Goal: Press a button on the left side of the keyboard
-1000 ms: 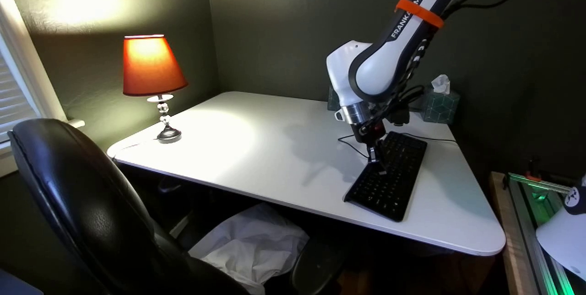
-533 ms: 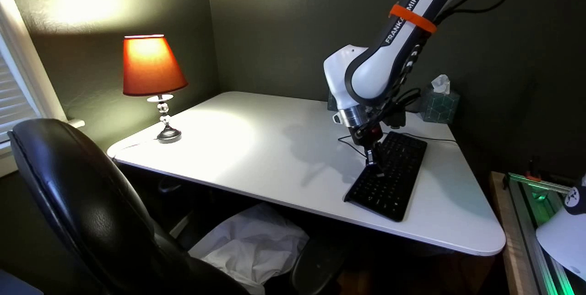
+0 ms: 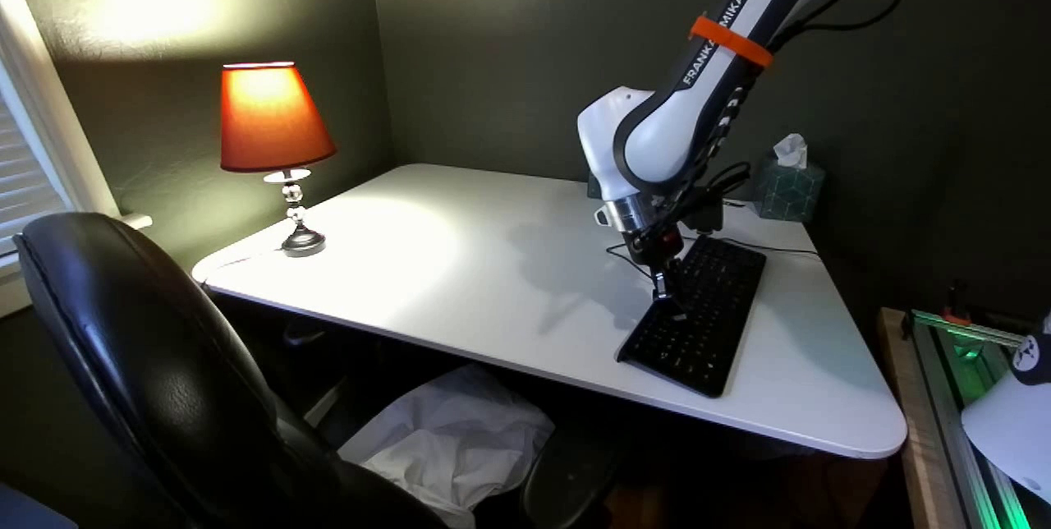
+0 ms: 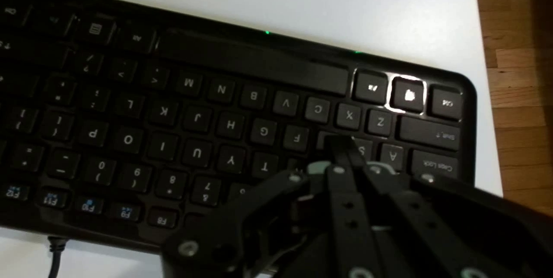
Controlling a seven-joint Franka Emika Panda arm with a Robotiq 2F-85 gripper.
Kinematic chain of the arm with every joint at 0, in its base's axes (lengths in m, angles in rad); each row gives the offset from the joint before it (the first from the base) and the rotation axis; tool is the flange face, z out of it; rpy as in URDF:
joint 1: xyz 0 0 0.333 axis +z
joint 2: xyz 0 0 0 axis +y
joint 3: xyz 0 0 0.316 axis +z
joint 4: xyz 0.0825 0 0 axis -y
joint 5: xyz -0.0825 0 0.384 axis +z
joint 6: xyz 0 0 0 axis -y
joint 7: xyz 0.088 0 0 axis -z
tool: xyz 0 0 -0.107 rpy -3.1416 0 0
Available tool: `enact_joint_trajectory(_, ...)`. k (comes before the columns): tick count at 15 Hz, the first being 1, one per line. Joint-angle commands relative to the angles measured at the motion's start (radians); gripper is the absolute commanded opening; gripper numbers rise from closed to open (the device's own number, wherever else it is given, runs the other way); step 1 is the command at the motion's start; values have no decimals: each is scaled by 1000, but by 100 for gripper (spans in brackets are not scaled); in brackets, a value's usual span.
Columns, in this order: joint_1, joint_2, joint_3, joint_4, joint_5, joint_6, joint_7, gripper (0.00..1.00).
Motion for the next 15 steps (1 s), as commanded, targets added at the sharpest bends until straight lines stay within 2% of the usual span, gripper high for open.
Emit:
enact_joint_trajectory(1,-15,24,13,16,23,15,-27,0)
enact_joint_trajectory(15,-21,29,17,28,38,19,-55,0)
